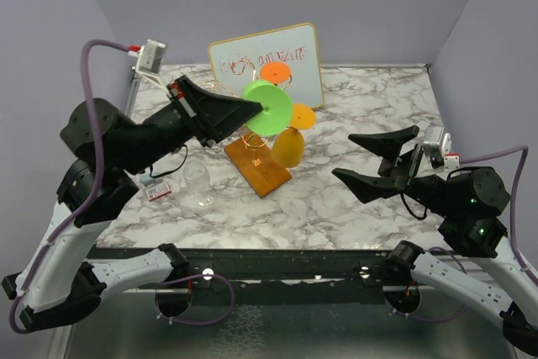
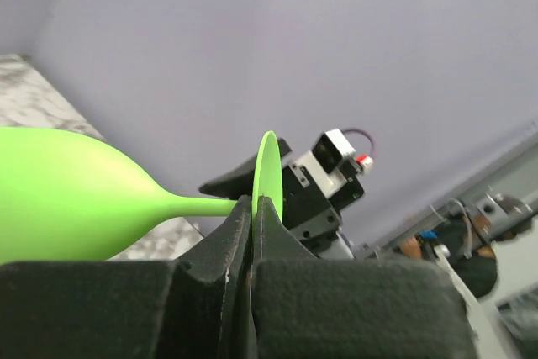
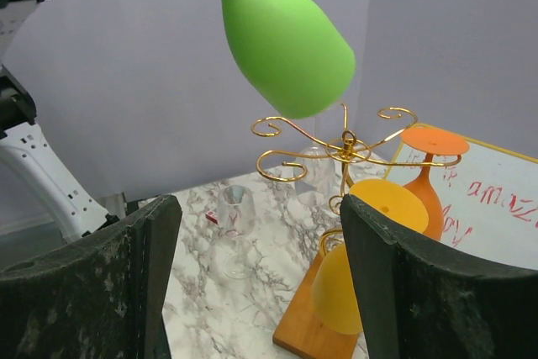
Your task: Place the wine glass upside down on the wine glass rack
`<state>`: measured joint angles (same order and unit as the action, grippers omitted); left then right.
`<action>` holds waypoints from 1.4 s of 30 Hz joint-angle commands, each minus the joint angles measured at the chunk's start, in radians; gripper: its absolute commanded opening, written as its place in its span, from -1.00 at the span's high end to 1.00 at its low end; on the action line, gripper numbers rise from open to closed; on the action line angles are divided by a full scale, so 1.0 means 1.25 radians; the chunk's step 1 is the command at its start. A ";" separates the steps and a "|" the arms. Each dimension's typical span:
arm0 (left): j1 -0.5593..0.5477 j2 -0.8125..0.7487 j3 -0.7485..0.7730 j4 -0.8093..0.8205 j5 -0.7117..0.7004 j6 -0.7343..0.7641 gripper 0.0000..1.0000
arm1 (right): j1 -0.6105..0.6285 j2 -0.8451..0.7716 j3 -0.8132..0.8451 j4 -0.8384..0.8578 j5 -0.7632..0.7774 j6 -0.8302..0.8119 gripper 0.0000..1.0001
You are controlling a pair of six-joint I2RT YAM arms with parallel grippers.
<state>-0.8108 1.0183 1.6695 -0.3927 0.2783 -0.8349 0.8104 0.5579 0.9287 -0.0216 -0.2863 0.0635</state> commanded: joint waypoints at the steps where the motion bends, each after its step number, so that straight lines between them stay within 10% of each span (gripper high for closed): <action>1: 0.004 -0.053 0.007 -0.119 -0.236 0.069 1.00 | 0.004 -0.001 -0.003 0.002 0.031 0.018 -0.63; 21: 0.022 0.205 0.229 -0.066 -0.462 0.412 1.00 | 0.004 0.031 -0.031 0.054 -0.015 0.051 -0.62; 30: 0.390 0.278 0.144 0.071 -0.040 0.249 1.00 | 0.004 0.039 -0.044 0.061 -0.029 0.068 -0.62; 42: 0.586 0.334 -0.002 0.197 0.246 -0.035 1.00 | 0.004 0.047 -0.070 0.074 -0.029 0.085 -0.62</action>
<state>-0.1188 1.4235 1.7039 -0.2375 0.4168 -0.7341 0.8104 0.6083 0.8543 0.0456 -0.3042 0.1581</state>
